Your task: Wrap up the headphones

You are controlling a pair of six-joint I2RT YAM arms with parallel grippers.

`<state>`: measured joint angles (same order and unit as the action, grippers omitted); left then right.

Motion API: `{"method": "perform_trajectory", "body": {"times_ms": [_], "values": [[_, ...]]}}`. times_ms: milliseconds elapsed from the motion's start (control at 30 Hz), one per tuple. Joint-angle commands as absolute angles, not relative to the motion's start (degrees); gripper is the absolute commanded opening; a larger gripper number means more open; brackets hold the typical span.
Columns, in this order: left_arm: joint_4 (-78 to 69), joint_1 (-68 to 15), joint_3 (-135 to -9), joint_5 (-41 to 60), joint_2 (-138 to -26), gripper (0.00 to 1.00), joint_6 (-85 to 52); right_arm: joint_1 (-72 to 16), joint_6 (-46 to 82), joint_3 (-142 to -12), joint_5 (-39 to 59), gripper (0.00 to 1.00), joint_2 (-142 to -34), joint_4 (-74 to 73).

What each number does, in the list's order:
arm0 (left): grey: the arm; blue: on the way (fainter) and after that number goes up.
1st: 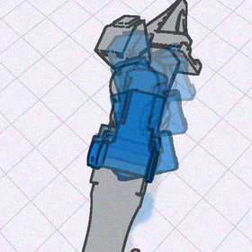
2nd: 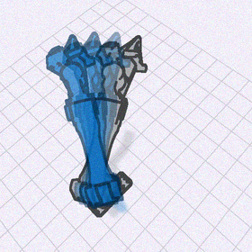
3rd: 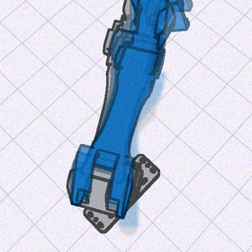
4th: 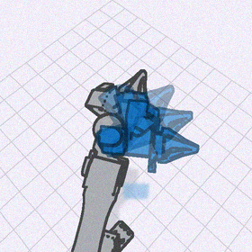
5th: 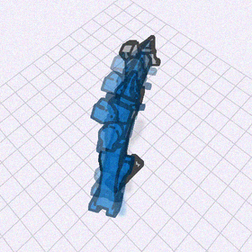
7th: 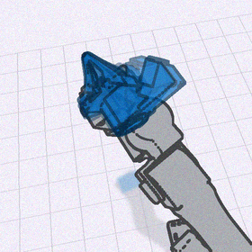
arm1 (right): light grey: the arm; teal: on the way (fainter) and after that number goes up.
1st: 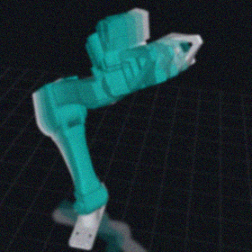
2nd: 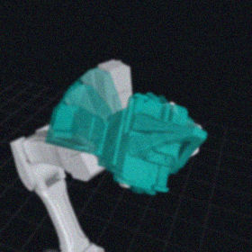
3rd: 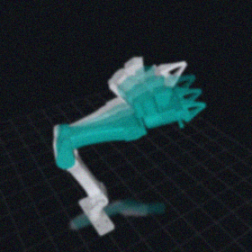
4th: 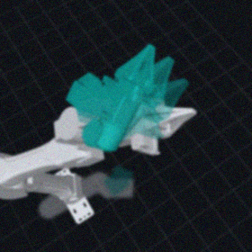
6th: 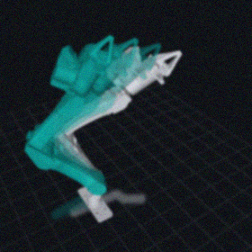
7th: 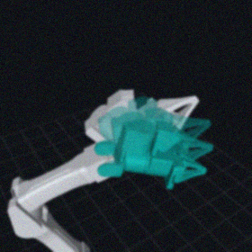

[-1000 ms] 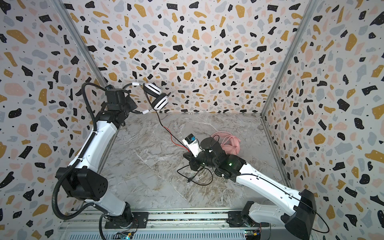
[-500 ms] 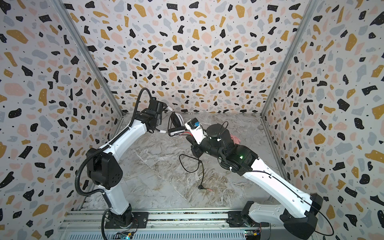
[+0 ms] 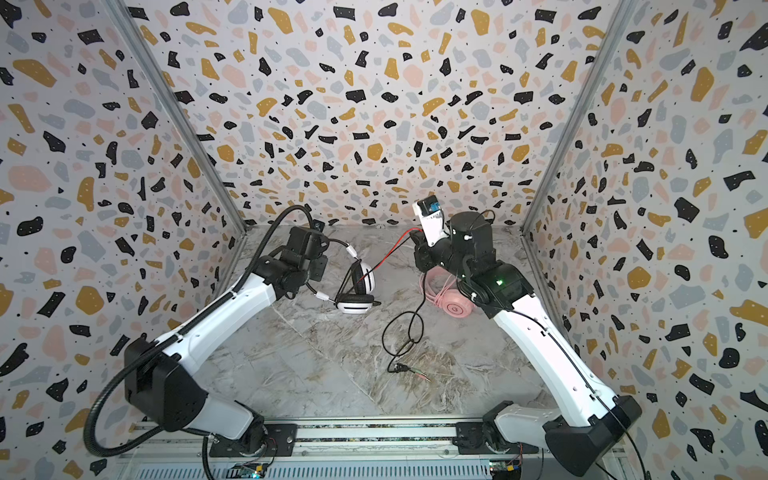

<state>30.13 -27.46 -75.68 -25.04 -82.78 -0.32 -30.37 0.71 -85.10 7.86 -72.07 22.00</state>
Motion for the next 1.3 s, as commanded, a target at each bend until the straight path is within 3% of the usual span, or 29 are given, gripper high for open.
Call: {"method": "perform_trajectory", "body": {"times_ms": [0,233,433,967,1267], "values": [[24.61,-27.44,-73.44,-15.26,-76.06,0.00,2.43,-27.81,1.96,-88.80,11.89,0.02,-73.03,17.78],[26.33,-27.51,-68.89,-6.21,-67.86,0.00,4.70,-23.97,4.05,-87.98,13.92,0.02,-74.76,15.53],[31.27,-27.52,-69.93,4.61,-68.37,0.00,4.78,-21.60,4.77,-86.65,15.83,0.02,-76.14,14.93],[28.48,-26.99,-71.25,16.56,-65.58,0.00,-0.34,-20.03,8.47,-69.89,22.56,0.02,-78.36,7.96],[26.07,-25.78,-73.32,24.68,-65.16,0.00,-5.83,-20.07,9.06,-66.71,25.41,0.03,-79.75,6.04]]}}
